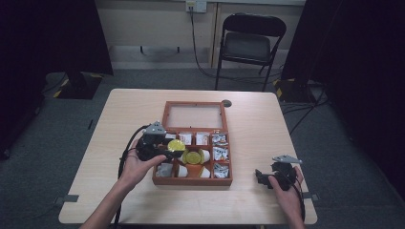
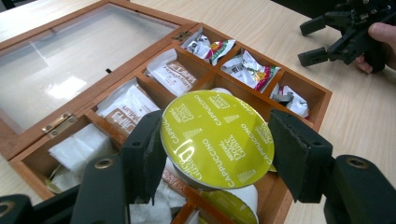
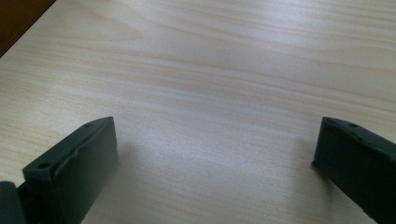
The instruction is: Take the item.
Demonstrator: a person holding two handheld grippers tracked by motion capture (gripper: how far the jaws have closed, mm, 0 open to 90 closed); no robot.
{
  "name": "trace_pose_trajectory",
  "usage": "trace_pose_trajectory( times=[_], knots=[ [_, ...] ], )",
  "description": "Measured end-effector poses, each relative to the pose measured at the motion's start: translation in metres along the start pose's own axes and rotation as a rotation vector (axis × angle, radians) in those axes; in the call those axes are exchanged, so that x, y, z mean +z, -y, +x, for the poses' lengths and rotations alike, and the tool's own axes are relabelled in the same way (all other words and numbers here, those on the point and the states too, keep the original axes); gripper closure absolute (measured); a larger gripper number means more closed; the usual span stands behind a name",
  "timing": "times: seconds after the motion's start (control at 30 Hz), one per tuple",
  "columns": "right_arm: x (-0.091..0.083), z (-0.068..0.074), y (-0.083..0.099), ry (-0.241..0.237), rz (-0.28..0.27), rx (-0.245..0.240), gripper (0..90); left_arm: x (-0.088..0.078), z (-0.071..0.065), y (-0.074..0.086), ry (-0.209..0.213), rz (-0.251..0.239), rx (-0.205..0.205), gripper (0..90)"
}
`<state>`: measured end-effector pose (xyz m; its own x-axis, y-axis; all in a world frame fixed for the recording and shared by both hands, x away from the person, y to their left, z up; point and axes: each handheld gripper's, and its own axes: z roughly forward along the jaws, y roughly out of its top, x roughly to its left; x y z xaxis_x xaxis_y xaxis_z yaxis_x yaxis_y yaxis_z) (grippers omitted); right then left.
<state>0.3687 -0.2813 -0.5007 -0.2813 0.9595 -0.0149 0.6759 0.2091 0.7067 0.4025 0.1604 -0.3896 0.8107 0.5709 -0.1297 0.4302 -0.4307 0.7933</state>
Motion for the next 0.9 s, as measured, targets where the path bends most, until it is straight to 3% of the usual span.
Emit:
trace_pose_trajectory(
  times=[0.13, 0.9],
  knots=[
    [0.000, 0.000, 0.000, 0.000, 0.000, 0.000, 0.0, -0.003, 0.002, 0.000, -0.026, 0.003, 0.004, 39.1],
    [0.000, 0.000, 0.000, 0.000, 0.000, 0.000, 0.0, -0.020, 0.020, 0.003, -0.062, -0.035, -0.028, 39.1]
  ],
)
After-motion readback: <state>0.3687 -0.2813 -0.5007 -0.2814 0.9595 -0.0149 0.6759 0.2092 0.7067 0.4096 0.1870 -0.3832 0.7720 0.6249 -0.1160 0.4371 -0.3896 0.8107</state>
